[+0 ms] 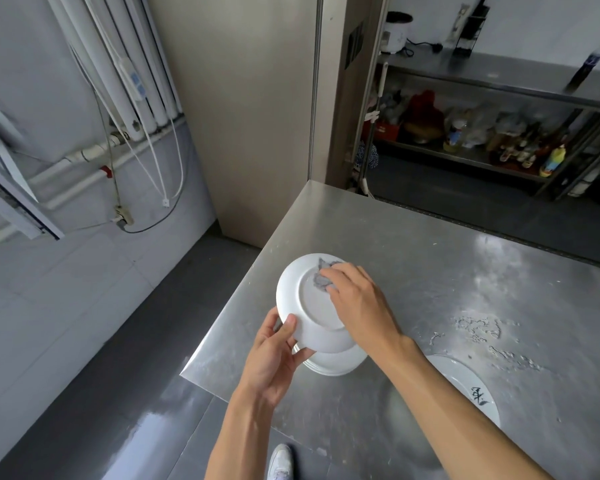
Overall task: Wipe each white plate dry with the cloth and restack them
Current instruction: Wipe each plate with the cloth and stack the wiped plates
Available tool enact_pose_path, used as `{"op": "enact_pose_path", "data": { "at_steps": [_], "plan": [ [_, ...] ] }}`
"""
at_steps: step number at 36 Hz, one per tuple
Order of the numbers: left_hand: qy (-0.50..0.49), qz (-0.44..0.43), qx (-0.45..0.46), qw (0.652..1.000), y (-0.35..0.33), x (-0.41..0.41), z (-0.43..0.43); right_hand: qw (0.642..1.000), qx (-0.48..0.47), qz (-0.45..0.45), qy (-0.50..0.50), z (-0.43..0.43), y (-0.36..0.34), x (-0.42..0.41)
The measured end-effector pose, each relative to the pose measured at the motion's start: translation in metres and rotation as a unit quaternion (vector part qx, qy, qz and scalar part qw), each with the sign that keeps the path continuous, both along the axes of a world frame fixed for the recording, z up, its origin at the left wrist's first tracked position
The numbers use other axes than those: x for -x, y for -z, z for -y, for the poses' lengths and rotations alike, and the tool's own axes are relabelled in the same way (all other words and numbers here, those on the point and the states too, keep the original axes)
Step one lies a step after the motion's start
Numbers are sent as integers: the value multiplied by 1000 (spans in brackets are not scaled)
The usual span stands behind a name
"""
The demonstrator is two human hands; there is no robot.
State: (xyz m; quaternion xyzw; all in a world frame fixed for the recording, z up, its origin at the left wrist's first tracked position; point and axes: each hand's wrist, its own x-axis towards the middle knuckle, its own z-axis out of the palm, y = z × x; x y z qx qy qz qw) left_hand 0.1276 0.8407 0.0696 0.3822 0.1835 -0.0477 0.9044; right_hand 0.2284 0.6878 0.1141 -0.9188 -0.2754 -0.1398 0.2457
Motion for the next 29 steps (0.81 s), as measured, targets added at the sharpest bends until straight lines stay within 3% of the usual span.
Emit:
{"op": "enact_pose_path", "data": {
  "at_steps": [11, 24, 29],
  "plan": [
    [-61, 5, 10, 998, 1, -5, -5, 981, 28, -36, -191, -9, 5, 13],
    [-18, -1, -20, 1000, -1, -14, -4, 997, 25, -67, 20, 8, -4, -10],
    [-5, 11, -49, 999, -6, -22, 3, 998, -10, -31, -56, -7, -13, -6]
  ]
}}
